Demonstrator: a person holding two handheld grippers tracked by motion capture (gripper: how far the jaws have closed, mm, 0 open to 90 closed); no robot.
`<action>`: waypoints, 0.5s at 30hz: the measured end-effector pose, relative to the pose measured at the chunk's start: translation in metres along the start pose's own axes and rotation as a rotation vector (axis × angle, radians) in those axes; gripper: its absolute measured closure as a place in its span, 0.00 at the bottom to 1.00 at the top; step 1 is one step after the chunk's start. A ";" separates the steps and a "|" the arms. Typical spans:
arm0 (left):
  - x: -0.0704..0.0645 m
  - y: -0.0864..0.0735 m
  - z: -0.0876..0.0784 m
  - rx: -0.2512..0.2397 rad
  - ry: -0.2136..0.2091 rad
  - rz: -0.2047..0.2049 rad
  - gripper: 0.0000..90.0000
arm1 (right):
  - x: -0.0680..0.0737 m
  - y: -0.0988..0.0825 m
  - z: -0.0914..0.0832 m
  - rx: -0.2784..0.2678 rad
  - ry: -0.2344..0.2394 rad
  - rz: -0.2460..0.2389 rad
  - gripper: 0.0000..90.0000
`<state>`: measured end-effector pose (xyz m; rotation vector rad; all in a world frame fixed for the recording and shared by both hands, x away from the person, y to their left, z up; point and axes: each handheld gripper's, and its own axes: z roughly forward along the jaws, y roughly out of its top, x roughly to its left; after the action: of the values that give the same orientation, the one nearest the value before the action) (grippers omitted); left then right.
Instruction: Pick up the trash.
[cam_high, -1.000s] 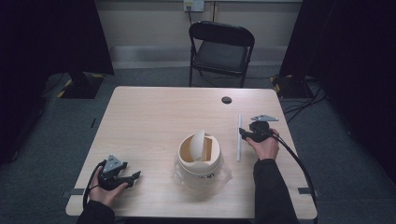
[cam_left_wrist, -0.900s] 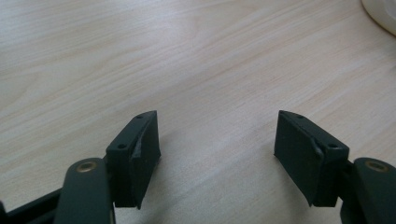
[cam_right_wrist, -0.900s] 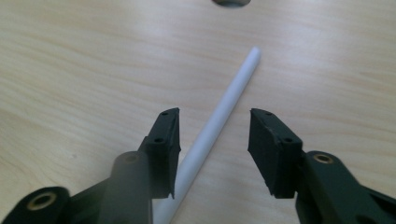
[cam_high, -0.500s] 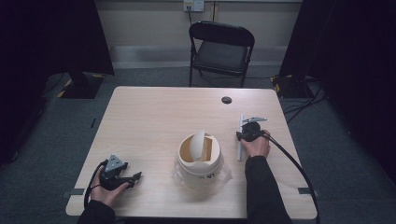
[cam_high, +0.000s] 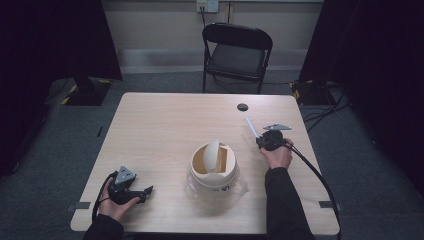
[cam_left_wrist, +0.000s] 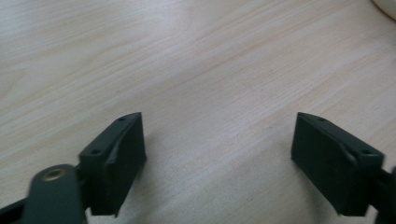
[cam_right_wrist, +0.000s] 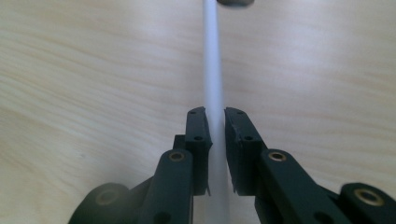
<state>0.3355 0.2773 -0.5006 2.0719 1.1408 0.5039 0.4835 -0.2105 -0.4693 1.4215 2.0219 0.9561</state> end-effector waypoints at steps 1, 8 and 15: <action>0.000 0.000 0.000 0.000 0.000 0.000 0.17 | -0.001 0.002 -0.006 -0.027 0.009 -0.002 0.90; -0.001 0.000 0.000 -0.001 0.006 -0.006 0.17 | -0.005 0.005 -0.050 -0.209 0.073 0.015 0.90; 0.000 0.000 0.000 -0.001 0.009 -0.014 0.18 | -0.005 0.002 -0.086 -0.347 0.128 0.020 0.90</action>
<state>0.3351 0.2770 -0.5005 2.0614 1.1587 0.5079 0.4246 -0.2375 -0.4132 1.2195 1.8182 1.3606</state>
